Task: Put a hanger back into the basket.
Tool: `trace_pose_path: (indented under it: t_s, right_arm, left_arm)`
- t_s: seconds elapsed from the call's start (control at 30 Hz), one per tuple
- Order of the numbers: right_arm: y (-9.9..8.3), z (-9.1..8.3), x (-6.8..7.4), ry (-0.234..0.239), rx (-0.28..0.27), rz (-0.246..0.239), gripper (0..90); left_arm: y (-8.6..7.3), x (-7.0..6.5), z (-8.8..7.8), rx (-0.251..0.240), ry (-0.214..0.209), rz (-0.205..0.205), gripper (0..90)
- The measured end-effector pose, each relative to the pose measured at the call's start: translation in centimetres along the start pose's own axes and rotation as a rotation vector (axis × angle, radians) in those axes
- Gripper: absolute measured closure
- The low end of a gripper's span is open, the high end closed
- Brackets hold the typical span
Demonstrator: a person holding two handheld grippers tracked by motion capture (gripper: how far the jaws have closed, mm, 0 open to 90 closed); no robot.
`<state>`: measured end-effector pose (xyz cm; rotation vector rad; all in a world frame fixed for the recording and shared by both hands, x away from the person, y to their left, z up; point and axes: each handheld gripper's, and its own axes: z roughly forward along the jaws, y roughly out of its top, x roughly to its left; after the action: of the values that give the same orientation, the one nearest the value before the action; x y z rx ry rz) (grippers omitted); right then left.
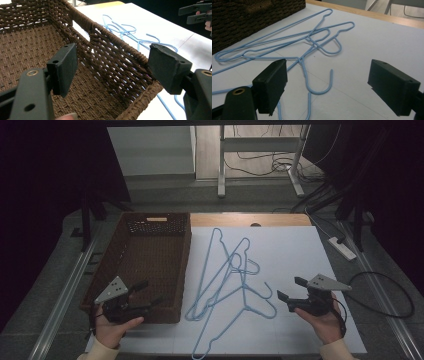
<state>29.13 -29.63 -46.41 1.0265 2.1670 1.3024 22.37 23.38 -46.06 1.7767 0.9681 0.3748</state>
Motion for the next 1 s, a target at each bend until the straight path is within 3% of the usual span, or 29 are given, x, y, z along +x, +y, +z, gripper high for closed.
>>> trace_pose_path:
  t_s: [0.5,1.0]
  right_arm:
    - [-0.14,0.01,0.16,-0.004,0.026,-0.037,17.7]
    - [-0.23,0.2,0.43,0.008,0.049,-0.049,19.0]
  left_arm:
    - [0.14,-0.76,-0.11,0.009,0.022,0.031,25.3]
    - [0.22,-0.88,0.09,0.024,0.014,0.038,25.3]
